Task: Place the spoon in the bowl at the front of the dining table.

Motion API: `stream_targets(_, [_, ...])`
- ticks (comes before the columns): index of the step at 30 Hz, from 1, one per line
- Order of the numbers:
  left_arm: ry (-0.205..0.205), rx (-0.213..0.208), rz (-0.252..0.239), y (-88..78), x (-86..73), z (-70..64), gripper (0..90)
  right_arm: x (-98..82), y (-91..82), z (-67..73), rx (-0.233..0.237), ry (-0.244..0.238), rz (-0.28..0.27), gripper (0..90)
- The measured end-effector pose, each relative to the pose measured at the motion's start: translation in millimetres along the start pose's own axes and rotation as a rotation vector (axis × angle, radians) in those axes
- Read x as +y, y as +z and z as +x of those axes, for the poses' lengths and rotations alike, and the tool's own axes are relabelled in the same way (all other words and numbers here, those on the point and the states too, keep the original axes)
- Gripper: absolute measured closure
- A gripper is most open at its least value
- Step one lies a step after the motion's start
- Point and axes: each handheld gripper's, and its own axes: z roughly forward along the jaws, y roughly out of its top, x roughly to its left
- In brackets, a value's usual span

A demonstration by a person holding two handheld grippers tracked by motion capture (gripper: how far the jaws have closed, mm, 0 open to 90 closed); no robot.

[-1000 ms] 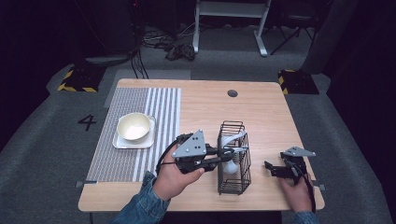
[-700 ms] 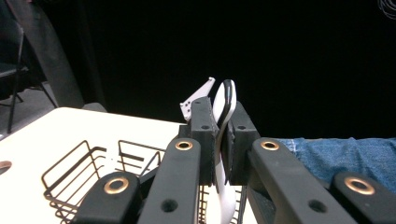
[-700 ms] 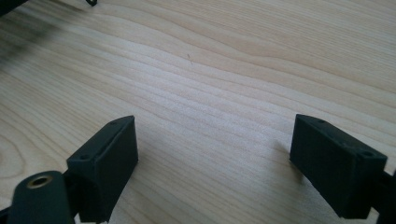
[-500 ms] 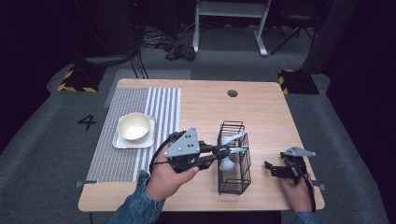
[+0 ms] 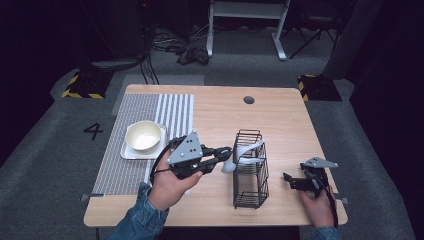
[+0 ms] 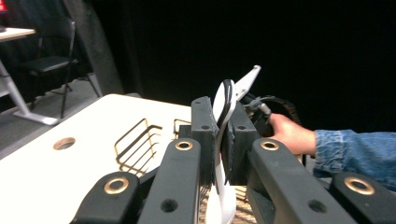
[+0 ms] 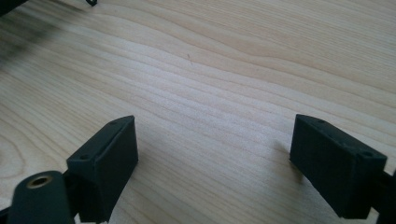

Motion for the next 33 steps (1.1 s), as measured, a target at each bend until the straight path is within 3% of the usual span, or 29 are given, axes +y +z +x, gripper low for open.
stream_targets(33, [-0.083,0.232,0.002,-51.8,-25.7,43.0,84.9,-0.1,-0.2,0.4,-0.003,0.003,0.001,15.0])
